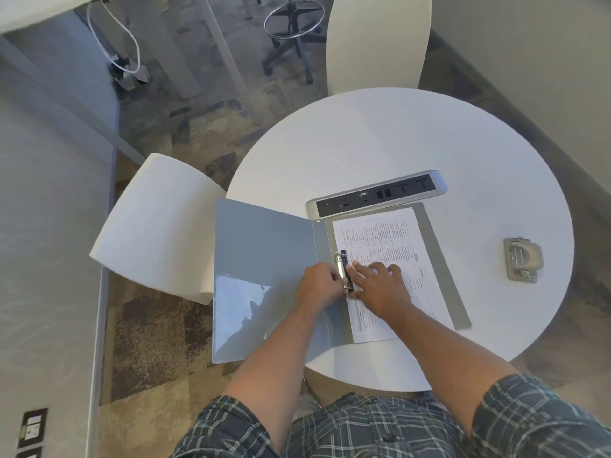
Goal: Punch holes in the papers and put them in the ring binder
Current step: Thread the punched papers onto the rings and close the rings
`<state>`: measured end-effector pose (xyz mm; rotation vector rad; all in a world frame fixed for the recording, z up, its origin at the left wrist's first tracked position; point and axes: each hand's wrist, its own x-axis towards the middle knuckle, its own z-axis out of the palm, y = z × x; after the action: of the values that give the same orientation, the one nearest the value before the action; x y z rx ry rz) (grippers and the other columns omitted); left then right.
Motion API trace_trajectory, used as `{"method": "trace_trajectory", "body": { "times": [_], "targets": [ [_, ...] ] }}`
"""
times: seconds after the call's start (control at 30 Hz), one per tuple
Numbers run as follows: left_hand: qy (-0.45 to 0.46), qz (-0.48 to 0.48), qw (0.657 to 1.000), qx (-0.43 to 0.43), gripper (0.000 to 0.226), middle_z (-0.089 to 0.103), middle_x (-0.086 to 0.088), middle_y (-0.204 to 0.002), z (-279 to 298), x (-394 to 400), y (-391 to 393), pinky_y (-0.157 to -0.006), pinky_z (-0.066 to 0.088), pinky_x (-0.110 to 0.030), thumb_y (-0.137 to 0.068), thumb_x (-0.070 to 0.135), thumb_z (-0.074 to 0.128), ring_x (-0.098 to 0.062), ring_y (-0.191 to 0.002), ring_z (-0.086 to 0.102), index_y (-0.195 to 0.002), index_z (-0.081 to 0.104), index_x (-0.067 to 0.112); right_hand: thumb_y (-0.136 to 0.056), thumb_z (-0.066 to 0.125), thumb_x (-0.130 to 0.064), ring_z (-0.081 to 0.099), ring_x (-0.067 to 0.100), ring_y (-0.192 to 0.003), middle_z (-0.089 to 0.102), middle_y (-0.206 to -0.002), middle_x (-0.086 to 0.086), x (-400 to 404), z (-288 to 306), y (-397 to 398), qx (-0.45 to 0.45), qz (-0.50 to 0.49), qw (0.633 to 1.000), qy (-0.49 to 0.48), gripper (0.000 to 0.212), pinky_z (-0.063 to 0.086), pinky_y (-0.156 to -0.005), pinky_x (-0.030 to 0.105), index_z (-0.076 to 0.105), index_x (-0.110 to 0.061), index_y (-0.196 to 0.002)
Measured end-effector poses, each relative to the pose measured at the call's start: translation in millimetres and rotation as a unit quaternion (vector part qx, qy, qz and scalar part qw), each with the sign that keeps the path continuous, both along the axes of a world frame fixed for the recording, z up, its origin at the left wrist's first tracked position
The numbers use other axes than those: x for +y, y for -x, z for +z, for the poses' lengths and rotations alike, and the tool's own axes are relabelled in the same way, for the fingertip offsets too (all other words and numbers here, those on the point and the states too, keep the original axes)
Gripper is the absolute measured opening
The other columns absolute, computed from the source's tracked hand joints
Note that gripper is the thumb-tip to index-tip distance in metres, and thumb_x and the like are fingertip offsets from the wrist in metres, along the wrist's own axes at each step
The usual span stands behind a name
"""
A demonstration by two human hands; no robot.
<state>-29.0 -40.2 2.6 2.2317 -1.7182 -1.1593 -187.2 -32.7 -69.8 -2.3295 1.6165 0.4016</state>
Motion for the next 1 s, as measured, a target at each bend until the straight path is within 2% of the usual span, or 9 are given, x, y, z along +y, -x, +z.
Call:
{"method": "trace_trajectory", "body": {
  "times": [0.13,0.2,0.27,0.37,0.43,0.7,0.8,0.87,1.0],
  "targets": [
    [0.156,-0.02,0.974,-0.16,0.028,0.062,-0.013,-0.131,34,-23,-33,-0.103,0.043,-0.037,-0.091,0.026,0.066,-0.032,-0.122,0.058,-0.115,0.073,0.013,-0.103,0.043,-0.055,0.04,0.029,-0.144,0.031,-0.167,-0.004,-2,-3,2,-0.012,0.006,1.0,-0.003,0.066,0.034,-0.11,0.052,0.025,-0.028,-0.161],
    [0.205,0.012,0.943,-0.263,0.055,0.038,-0.026,-0.154,48,-31,-55,-0.116,0.029,-0.046,-0.089,0.034,0.07,-0.042,-0.145,0.035,-0.138,0.059,0.014,-0.104,0.043,-0.053,0.039,0.03,-0.145,0.029,-0.168,-0.004,-2,-3,3,-0.013,0.007,1.0,-0.006,0.066,0.033,-0.111,0.052,0.024,-0.028,-0.161],
    [0.146,0.096,0.934,-0.313,0.083,0.011,-0.033,-0.163,64,-37,-77,-0.119,0.02,-0.056,-0.087,0.044,0.071,-0.047,-0.153,0.012,-0.156,0.032,0.022,-0.104,0.042,-0.053,0.038,0.03,-0.146,0.027,-0.168,-0.004,-2,-2,3,-0.013,0.008,1.0,-0.01,0.066,0.033,-0.112,0.052,0.022,-0.029,-0.162],
    [0.026,0.182,0.945,-0.272,0.109,0.02,-0.034,-0.158,84,-41,-96,-0.115,0.024,-0.06,-0.085,0.054,0.07,-0.048,-0.145,0.028,-0.163,-0.002,0.029,-0.104,0.042,-0.054,0.037,0.029,-0.147,0.025,-0.169,-0.006,-1,-1,6,-0.017,0.01,1.0,-0.016,0.067,0.033,-0.112,0.051,0.02,-0.03,-0.162],
    [0.038,0.19,0.951,-0.242,0.109,0.035,-0.028,-0.15,92,-39,-99,-0.109,0.034,-0.057,-0.088,0.052,0.069,-0.046,-0.134,0.043,-0.164,-0.005,0.025,-0.104,0.041,-0.054,0.035,0.028,-0.147,0.023,-0.169,-0.007,0,0,7,-0.02,0.008,0.999,-0.024,0.068,0.032,-0.112,0.051,0.018,-0.031,-0.163],
    [0.124,0.069,0.976,-0.167,0.073,0.06,-0.014,-0.136,160,-49,-60,-0.092,0.051,-0.04,-0.091,0.014,0.053,-0.037,-0.12,0.06,-0.16,0.03,0.017,-0.103,0.037,-0.06,0.028,0.028,-0.152,0.018,-0.171,-0.008,1,12,7,-0.035,-0.006,0.998,-0.055,0.069,0.026,-0.115,0.053,0.016,-0.034,-0.163],
    [0.139,0.038,0.988,-0.05,0.074,0.072,-0.005,-0.118,176,-49,-38,-0.084,0.063,-0.04,-0.087,0.019,0.052,-0.024,-0.087,0.076,-0.158,0.035,0.031,-0.1,0.036,-0.066,0.025,0.026,-0.153,0.023,-0.169,-0.012,-2,18,13,-0.088,-0.04,0.992,-0.086,0.066,0.019,-0.117,0.055,0.022,-0.043,-0.16],
    [0.127,0.012,0.991,0.048,0.073,0.075,0.0,-0.104,174,-47,-21,-0.068,0.065,-0.037,-0.091,0.035,0.063,-0.017,-0.07,0.077,-0.157,0.033,0.036,-0.097,0.043,-0.069,0.031,0.025,-0.151,0.037,-0.163,-0.011,-6,26,25,-0.18,-0.135,0.963,-0.147,0.062,0.017,-0.119,0.052,0.033,-0.05,-0.155],
    [0.041,-0.016,0.989,0.144,0.077,0.071,-0.006,-0.116,136,-41,11,-0.064,0.066,-0.036,-0.086,0.059,0.073,-0.02,-0.08,0.078,-0.152,0.047,0.029,-0.094,0.065,-0.045,0.062,0.019,-0.125,0.069,-0.132,-0.003,-9,65,51,-0.492,-0.365,0.749,-0.252,0.021,0.035,-0.117,0.043,0.074,-0.036,-0.112]
  ]
}}
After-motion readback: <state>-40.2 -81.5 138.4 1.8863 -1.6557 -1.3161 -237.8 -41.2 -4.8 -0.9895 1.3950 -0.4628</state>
